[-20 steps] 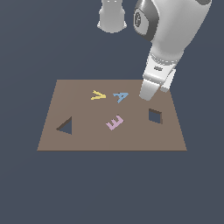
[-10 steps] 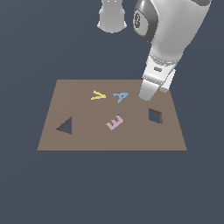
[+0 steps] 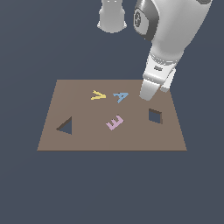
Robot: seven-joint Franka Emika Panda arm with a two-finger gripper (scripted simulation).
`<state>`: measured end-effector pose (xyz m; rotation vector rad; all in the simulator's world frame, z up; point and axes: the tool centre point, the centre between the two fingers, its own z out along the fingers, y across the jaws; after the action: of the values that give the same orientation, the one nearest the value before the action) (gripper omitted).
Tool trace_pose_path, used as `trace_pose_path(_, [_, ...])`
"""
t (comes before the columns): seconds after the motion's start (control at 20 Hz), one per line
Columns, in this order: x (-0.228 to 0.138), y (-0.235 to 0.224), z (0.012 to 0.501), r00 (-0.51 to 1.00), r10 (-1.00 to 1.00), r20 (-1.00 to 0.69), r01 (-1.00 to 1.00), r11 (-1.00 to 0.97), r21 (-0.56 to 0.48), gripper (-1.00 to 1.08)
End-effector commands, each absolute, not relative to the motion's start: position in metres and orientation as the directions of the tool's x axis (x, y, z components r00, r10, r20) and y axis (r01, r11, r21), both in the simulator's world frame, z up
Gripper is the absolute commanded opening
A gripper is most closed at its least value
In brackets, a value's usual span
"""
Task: Insert a designated object into the corresponding slot on a board.
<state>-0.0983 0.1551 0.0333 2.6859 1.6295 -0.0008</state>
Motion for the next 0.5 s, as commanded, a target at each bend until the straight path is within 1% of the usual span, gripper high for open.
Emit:
trace_pose_path(0.0, [-0.0979, 0.1546, 0.0334, 0.455, 0.89, 0.0, 0.89, -0.455, 0.0, -1.0])
trace_pose_path(0.45, [-0.0929, 0.1485, 0.0338, 0.363, 0.932, 0.0, 0.932, -0.363, 0.0, -1.0])
